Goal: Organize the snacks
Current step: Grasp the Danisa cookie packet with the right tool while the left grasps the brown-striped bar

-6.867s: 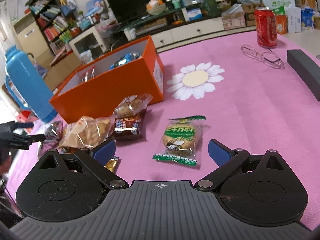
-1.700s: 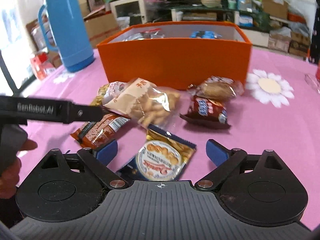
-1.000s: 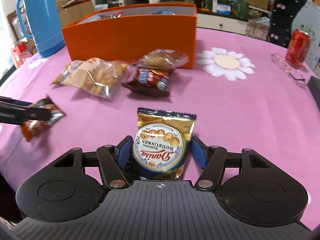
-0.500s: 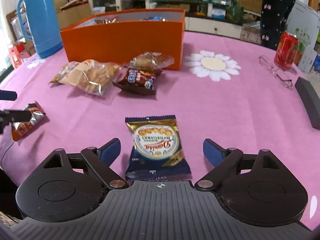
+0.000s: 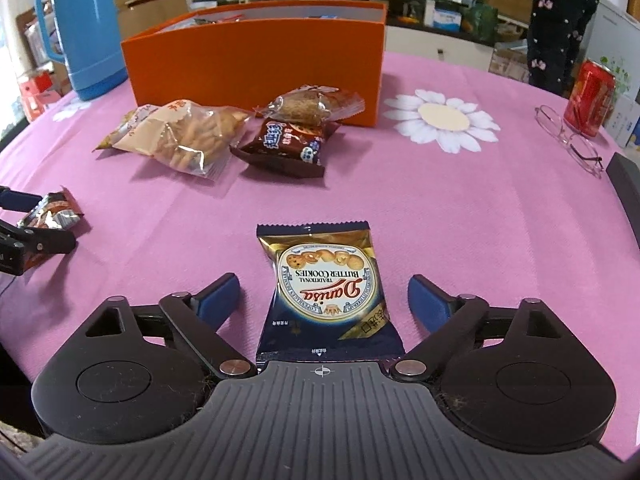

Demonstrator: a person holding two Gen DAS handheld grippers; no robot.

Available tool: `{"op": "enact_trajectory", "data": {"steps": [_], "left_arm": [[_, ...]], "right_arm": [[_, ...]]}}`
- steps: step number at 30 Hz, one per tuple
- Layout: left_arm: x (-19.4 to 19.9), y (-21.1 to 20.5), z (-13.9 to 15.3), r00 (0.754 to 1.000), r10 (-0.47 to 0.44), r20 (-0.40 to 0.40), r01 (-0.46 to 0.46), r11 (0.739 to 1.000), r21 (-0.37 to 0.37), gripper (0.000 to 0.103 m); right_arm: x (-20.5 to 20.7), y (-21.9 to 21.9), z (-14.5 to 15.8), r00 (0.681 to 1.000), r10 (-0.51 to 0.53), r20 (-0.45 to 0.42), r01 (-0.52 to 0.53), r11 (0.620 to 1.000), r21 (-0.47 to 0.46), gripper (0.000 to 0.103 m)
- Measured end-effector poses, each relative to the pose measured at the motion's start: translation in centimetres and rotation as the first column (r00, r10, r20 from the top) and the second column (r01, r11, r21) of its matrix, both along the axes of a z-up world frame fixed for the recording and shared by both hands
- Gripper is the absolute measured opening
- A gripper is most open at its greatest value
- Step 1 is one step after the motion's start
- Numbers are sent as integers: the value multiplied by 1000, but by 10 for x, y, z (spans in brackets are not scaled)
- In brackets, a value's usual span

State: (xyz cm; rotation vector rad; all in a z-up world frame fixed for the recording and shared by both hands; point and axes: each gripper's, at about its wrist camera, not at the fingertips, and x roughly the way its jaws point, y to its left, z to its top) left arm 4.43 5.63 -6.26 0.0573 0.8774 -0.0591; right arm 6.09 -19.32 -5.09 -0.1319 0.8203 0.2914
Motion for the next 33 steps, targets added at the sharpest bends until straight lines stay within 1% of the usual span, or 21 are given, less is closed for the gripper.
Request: {"op": "enact_trajectory", "data": {"steps": [2,6,9,12,13,14,15,16,19,21,22,23,24,25,26,27,28,29,31,32,33], "left_arm": [[0,0,0,1000,5,-3,-5,1000,-1,96],[-1,0,1,1000,9,-11,-9,1000,0,96],[-4,1,1,1000,0,-18,0,1000,0,96],[-6,1,0,1000,-5,-4,5,1000,1,95],[-6,1,1,1000,-4,4,4,1000,1,87],[-7,1,3,1000,-6,19,6,1000,-3,80],[-7,1,4,1000,-13,27,14,1000,-12,63],[-6,1,5,999,-17,30,18,999,-29,57],[0,-1,5,999,11,37,-9,999,-48,53],[8,-4,5,998,43,40,-40,997,-70,53],[12,-6,5,997,58,44,-54,996,-72,53],[17,-9,4,996,70,49,-67,996,-58,53],[19,-12,4,996,73,50,-71,997,-42,56],[20,-12,4,996,75,44,-74,997,-39,66],[19,-10,5,997,76,25,-74,996,-47,73],[15,-7,6,997,76,18,-74,995,-62,81],[9,-4,8,997,72,28,-69,995,-73,82],[5,-1,9,997,62,39,-59,996,-67,82],[2,2,7,996,65,55,-63,998,-31,82],[4,3,4,996,68,51,-68,998,-16,82],[6,5,1,996,77,41,-76,997,-17,85]], "right_arm": [[1,1,-1,1000,3,-1,-3,1000,0,85],[1,1,0,1000,6,-5,-6,1000,-1,85],[0,1,0,1000,16,0,-16,1000,1,81],[-1,2,0,1000,25,7,-25,1000,4,76],[-3,2,1,999,29,15,-29,1000,5,61],[-5,2,2,999,37,28,-37,999,9,34],[-7,1,4,998,43,35,-43,999,16,33],[-8,1,4,999,42,31,-43,999,22,33],[-9,3,5,999,37,35,-37,999,17,33],[-9,4,5,999,10,30,-11,1000,26,33],[-10,5,6,1000,-9,29,8,999,32,34],[-9,7,5,999,-28,29,27,999,33,36],[-8,10,5,999,-39,33,39,999,24,38],[-8,12,4,999,-40,35,39,999,12,43],[-8,14,4,999,-36,38,35,999,5,44],[-8,14,4,999,-31,33,31,999,8,49],[-8,13,4,999,-22,25,22,1000,16,55],[-10,12,4,1000,-13,20,13,1000,24,61],[-13,9,5,1000,-5,24,5,1000,24,67],[-13,8,5,1000,-8,25,7,1000,21,67],[-12,6,4,1000,-13,22,12,1000,20,67]]}}
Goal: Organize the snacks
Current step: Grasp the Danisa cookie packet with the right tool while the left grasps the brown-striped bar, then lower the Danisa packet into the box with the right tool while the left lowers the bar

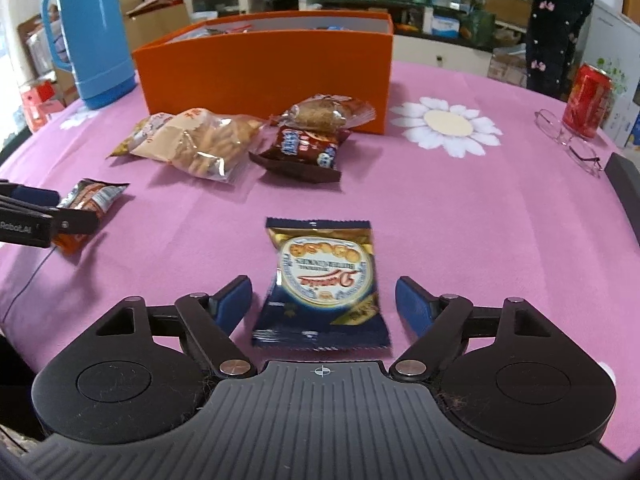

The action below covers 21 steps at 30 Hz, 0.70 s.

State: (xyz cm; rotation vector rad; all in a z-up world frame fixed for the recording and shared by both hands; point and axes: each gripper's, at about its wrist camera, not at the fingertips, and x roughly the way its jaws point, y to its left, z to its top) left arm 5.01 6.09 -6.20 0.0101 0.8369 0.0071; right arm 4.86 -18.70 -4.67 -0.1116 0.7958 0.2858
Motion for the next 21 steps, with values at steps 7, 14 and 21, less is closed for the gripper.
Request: {"op": "enact_trajectory", "data": {"steps": [7,14,21], "left_arm": [[2,-8,4,997,-71,43,72,997,-21,48],[2,-1,28,996,-27,86,41,985,-169,48],[20,-21,48,993,17,115,12,970,-242,48]], "right_arm": [[-1,7,1,998,53,18,-53,999,-6,34],[-5,-2,17,997,36,71,-43,994,101,32],[2,7,37,991,-11,135,-12,985,173,32]]}}
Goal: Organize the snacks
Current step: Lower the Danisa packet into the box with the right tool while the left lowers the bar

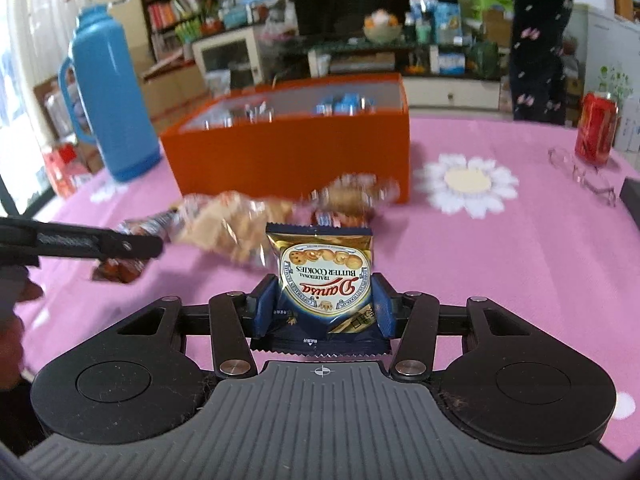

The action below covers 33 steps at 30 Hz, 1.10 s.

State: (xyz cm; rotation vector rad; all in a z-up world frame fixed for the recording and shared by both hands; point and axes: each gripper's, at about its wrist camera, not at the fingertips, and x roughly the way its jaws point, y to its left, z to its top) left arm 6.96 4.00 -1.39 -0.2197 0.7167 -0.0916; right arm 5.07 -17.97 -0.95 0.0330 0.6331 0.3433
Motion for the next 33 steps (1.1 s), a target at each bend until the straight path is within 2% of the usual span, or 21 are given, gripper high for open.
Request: {"op": "enact_trajectory", "data": {"steps": [3,6,11,13,17,20,25,28,31,33], "left_arm": [[5,-1,20,999,-14,37,14,1000,2,48],[30,4,48,996,-18,91,18,1000,-5,48],[94,7,80,981,33,189,-30,999,-19,48],[123,7,83,978,43,202,-35,998,-46,48],[174,3,77,979,63,196,-53,997,-60,48],[207,1,63,988,40,150,-29,997,-74,48],[229,4,45,993,31,110,-14,989,-147,48],[236,4,36,996,27,90,-16,993,-118,48],[239,6,27,998,24,58,-16,990,-139,48],[241,6,23,999,28,45,-22,992,-126,51]], "right_arm": [[4,-2,13,1000,-9,27,7,999,43,32],[20,-4,38,998,13,67,-18,997,70,32],[92,4,95,979,-7,205,-11,996,87,32],[125,12,101,974,-24,226,2,995,97,32],[181,28,89,977,-47,209,28,995,93,32],[215,38,68,988,-53,145,37,993,108,32],[248,49,37,996,-61,68,53,992,113,32],[256,55,29,996,-60,59,55,995,83,32],[261,59,16,997,-66,25,65,996,56,33],[264,62,11,998,-65,20,64,997,45,35]]}}
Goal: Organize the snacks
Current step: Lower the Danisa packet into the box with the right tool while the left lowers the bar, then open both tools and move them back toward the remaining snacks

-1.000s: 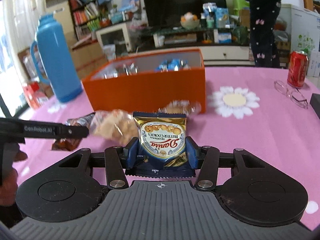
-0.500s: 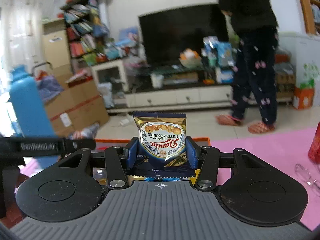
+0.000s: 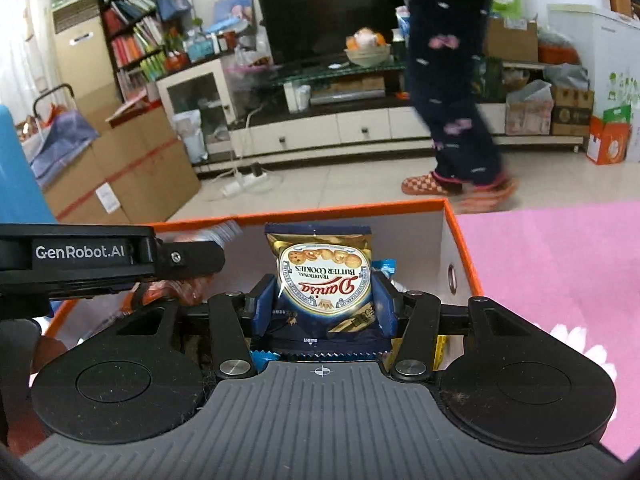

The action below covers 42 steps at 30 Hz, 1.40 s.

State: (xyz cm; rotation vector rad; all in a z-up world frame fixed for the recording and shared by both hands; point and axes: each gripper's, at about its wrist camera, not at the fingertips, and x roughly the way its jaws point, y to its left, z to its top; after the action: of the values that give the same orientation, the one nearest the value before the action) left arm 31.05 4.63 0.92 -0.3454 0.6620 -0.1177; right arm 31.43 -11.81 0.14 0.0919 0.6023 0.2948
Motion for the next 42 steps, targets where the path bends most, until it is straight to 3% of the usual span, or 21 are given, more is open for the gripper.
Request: {"op": "enact_trajectory", "data": {"steps": [1,4,5,7,9,11,14,15,17,22,25,27,29,32,35,37,40,42], "left_arm": [[0,-1,0,1000,2,-2,-2,1000,16,57],[-5,1,6,1000,18,15,-19,1000,15,61],[-9,3,13,999,11,37,-11,1000,-8,62],[-18,7,29,996,11,84,-8,999,-38,75],[-33,7,49,989,17,148,-12,999,-38,76],[-49,5,69,980,11,198,-7,1000,-18,79],[-76,-1,93,968,-9,251,1,999,32,90],[-86,-4,97,966,-10,260,-5,998,57,101],[-109,-12,101,964,-29,265,-1,994,111,100],[-171,-37,66,971,-146,189,91,957,275,101],[-206,-51,12,981,-179,70,143,924,354,101],[-220,-56,-22,978,-207,-24,202,917,345,101],[-224,-60,-39,970,-229,-87,244,909,337,100],[-230,-54,-36,974,-226,-25,220,906,363,100],[-214,-47,-32,977,-214,-15,208,928,311,100],[-198,-52,-27,978,-209,10,193,921,338,101],[-169,-62,-25,971,-238,16,210,885,416,101],[-153,-69,-27,953,-303,4,268,851,452,101]], "right_arm": [[0,1,0,1000,2,-2,-2,1000,-9,38],[0,4,0,1000,8,-9,-8,1000,-19,42],[-1,5,1,1000,13,-9,-13,1000,-20,44],[-6,5,8,1000,15,4,-15,1000,-24,45],[-16,0,23,998,2,55,0,999,-47,53],[-31,-6,41,993,-9,115,16,998,-60,72],[-64,-19,64,979,-29,203,44,996,-72,78],[-77,-25,67,975,-35,221,52,996,-72,81],[-101,-35,68,968,-56,243,73,995,-63,90],[-159,-53,33,990,11,138,4,994,-111,91],[-190,-64,4,1000,15,16,-13,996,-89,91],[-206,-71,-10,996,50,-69,-51,999,-10,85],[-215,-75,-19,993,28,-115,-32,999,-31,84],[-216,-88,-23,996,-14,-86,7,997,-76,87],[-212,-109,-20,994,-87,-65,84,995,-56,90],[-204,-123,-20,988,-124,-95,125,992,6,90],[-198,-143,-26,977,-112,-182,148,969,197,90],[-192,-150,-33,971,-88,-222,154,941,301,91]]}}
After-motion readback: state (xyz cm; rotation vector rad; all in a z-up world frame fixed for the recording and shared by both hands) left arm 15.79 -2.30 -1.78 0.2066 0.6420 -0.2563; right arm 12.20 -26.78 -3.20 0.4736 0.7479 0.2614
